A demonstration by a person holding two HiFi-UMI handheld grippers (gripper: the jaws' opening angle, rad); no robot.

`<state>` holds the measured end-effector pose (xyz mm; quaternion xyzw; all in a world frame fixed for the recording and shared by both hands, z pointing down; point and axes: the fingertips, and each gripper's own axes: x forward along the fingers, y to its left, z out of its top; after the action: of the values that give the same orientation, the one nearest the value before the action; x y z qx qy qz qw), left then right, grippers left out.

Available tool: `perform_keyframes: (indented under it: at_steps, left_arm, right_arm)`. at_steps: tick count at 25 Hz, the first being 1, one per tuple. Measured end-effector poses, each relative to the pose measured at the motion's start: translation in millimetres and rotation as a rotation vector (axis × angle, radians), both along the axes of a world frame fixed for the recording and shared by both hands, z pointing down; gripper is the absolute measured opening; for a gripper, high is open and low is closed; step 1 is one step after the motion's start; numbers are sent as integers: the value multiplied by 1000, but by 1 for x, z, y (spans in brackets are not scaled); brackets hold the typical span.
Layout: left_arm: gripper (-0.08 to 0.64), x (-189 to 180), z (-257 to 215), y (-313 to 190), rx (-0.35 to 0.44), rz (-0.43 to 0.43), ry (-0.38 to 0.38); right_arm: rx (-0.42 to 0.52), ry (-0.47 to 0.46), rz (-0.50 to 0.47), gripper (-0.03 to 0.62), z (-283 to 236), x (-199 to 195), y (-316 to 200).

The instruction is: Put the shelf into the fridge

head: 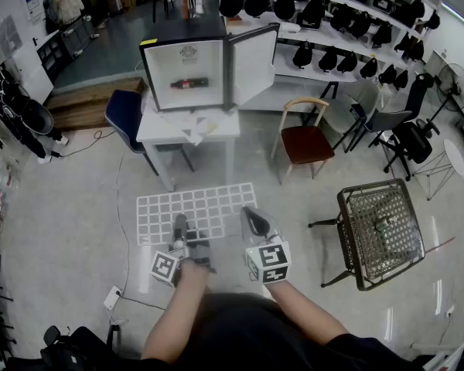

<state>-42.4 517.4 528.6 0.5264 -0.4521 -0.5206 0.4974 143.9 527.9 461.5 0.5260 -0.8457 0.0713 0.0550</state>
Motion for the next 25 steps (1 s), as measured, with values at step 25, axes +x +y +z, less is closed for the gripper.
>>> perform_keyframes:
  at_steps: [25]
  left_arm:
    - [35,-26,28,-118,-24,5,19]
  right_arm:
    - [-18,5,6,2,17,-16,-105]
